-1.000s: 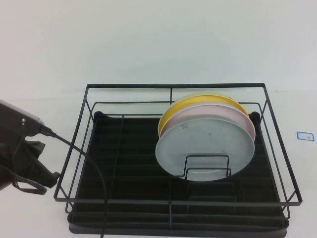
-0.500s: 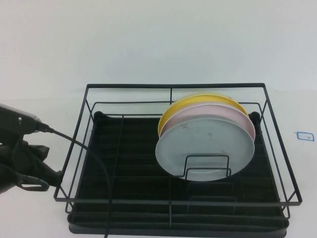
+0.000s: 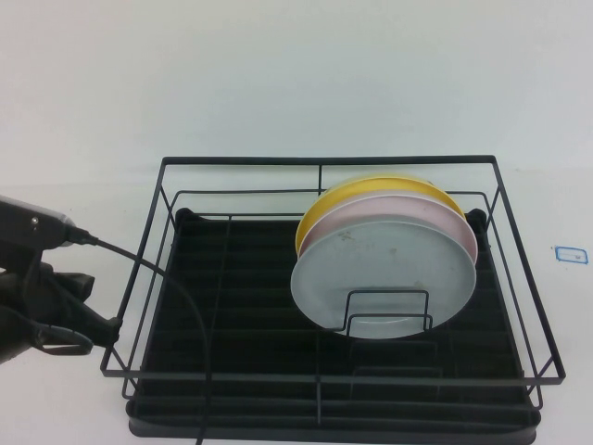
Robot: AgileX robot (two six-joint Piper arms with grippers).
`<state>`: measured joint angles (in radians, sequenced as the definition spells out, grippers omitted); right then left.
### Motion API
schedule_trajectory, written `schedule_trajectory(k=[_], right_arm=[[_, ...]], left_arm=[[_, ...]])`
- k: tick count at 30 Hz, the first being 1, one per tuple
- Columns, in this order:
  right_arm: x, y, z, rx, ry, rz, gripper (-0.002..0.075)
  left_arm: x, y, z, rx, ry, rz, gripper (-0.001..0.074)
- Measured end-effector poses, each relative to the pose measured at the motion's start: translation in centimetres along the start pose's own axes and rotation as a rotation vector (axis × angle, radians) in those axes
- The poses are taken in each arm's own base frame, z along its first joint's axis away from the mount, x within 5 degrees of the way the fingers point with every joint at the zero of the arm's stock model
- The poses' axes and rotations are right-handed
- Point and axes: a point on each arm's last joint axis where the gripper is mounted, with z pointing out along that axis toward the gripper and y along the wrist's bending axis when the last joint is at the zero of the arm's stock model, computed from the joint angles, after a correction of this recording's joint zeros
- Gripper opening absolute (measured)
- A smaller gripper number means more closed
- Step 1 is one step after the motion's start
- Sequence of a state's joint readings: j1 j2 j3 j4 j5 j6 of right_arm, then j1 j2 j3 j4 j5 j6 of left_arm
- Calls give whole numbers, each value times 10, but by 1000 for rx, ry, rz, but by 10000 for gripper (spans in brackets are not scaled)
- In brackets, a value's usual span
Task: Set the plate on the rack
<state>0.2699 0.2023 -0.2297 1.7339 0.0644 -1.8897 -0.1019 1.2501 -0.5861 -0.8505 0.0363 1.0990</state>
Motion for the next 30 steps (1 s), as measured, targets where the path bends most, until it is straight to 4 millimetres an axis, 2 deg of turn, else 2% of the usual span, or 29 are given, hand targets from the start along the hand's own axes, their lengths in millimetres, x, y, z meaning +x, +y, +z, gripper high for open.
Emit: schedule_trajectory(k=[7,13,17,20,25,30], right_arm=[[0,0,0,0,0,0,-2],[0,0,0,0,0,0,-2],[0,0,0,0,0,0,-2],[0,0,0,0,0,0,-2],[0,0,0,2,1,0,-2],[0,0,0,2,1,0,-2]], left_arm=[[0,0,0,-5,-3,0,1],[-8,15,-2,-165,-84,4,1],[-14,20,-12,-227,-138,54,1],[-21,24,-24,-278,-190,94,1],[-32,34,-61,-415,-340,-19,1],[-19,29,-104,-447,-455,-46,1]])
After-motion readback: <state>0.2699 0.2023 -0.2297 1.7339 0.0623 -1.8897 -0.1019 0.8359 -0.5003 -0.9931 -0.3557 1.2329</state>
